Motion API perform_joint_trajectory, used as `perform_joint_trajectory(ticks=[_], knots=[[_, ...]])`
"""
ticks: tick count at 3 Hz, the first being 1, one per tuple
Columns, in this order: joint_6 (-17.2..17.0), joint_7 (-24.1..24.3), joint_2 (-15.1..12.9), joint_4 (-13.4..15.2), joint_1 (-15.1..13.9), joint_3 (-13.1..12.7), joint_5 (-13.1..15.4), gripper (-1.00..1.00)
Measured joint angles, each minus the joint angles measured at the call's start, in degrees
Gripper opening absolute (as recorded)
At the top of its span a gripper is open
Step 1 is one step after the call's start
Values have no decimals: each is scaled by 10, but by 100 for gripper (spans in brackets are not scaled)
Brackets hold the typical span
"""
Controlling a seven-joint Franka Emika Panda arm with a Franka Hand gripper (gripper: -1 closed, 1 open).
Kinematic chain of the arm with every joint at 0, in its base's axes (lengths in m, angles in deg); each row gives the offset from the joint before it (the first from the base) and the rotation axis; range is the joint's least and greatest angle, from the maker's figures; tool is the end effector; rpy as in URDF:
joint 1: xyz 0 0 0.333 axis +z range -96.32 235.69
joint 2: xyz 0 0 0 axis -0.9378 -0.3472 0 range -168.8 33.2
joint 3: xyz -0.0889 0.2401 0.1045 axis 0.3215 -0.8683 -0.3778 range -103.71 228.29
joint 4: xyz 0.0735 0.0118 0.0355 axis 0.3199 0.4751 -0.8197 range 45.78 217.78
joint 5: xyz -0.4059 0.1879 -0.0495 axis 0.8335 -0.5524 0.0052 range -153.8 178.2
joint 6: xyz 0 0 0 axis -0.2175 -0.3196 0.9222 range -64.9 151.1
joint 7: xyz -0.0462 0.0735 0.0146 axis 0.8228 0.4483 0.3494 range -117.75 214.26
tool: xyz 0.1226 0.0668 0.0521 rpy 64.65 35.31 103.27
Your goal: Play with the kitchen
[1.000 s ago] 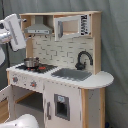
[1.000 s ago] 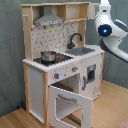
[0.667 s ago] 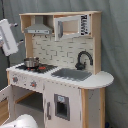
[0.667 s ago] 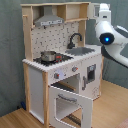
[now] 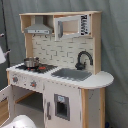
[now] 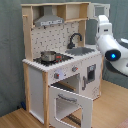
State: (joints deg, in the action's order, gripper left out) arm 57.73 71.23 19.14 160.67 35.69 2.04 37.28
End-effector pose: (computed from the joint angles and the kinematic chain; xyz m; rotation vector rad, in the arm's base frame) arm 0.3029 0.4123 0.6640 1.3787 0.1085 1.3476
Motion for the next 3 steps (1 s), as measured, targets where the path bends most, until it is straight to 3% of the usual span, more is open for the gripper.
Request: perform_joint_trajectory(ticks=[2, 3], knots=[[-19, 40, 0, -11, 76, -92, 12, 100], [-25, 60, -1, -38, 90, -138, 13, 100]])
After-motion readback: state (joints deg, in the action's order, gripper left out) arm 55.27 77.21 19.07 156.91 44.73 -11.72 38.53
